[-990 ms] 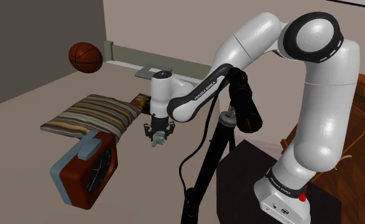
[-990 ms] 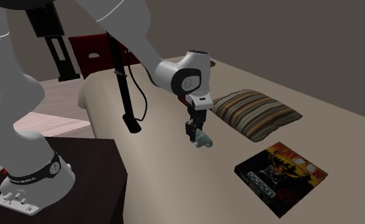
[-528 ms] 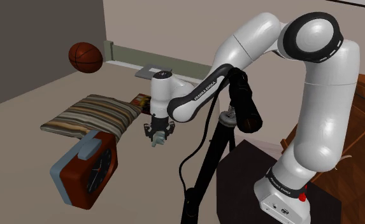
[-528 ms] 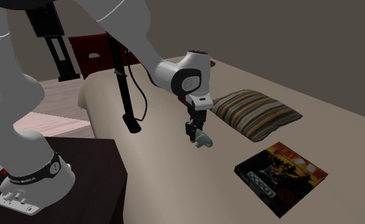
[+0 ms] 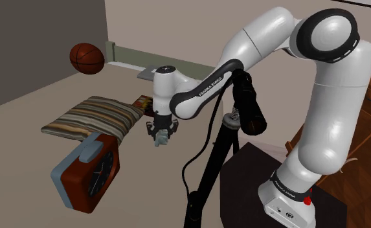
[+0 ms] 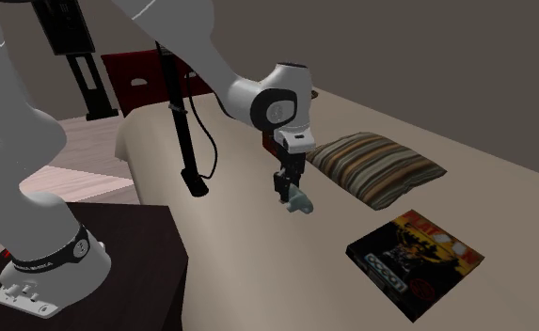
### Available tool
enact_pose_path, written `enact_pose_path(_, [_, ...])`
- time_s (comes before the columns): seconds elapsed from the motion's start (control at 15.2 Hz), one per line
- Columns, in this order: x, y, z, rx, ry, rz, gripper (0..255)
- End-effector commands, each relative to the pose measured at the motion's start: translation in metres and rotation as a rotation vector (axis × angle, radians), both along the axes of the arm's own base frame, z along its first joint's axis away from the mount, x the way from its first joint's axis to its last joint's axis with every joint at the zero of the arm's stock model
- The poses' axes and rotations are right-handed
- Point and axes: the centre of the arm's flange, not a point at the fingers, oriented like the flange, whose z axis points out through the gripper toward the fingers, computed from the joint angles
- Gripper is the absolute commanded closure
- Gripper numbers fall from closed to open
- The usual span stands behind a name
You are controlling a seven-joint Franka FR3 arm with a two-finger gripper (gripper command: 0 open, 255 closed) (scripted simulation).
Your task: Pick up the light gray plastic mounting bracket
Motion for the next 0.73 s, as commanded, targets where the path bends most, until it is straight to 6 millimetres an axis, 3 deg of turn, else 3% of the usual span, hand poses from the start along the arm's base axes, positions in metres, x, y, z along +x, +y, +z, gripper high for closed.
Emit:
enact_pose_path(0.0, [0.001, 0.0, 0.012, 0.0, 0.0, 0.0, 255])
enact_pose_path(0.53, [0.001, 0.0, 0.054, 0.0, 0.0, 0.0, 255])
enact_pose_path(0.66, [0.001, 0.0, 0.055, 0.0, 0.0, 0.0, 255])
